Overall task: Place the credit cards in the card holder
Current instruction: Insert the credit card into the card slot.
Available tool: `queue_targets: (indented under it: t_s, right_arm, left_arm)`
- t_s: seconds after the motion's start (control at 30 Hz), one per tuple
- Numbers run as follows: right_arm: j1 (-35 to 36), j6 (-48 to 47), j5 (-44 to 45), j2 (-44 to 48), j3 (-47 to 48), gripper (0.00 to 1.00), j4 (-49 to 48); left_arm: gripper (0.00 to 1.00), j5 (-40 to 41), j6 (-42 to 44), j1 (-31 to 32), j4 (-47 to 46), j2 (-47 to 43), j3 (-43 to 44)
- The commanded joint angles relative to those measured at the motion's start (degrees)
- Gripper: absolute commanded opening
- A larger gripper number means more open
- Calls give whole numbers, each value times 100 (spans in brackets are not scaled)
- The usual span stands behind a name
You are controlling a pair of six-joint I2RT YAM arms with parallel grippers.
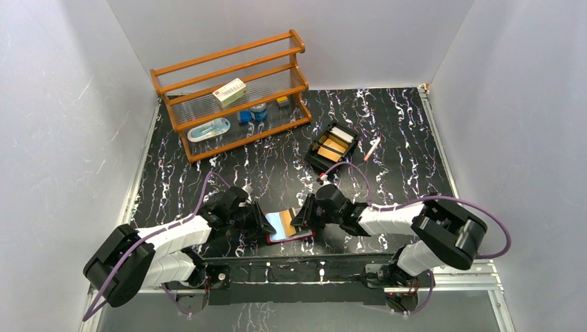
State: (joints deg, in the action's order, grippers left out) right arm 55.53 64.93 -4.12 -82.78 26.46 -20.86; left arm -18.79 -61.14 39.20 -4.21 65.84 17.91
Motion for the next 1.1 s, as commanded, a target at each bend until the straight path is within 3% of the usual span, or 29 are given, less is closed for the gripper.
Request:
queue_targets:
  t_s: [0.0,0.23,0.77,1.07]
  right_arm:
    - [28,-395,508,298,238,31,1408]
    - [107,-497,667,354,607,31,1898]
    - [500,-497,145,-424,1175,31,1095]
    - [496,-497,145,-360,1255,31,1333]
  left_arm:
    - [23,-117,1,17,-41,-14,-107]
    - [22,-141,6,17,-71,7,-104]
    - [27,-282,56,17,-283,145,-83]
    - [28,-301,64,17,-411,258,-108]
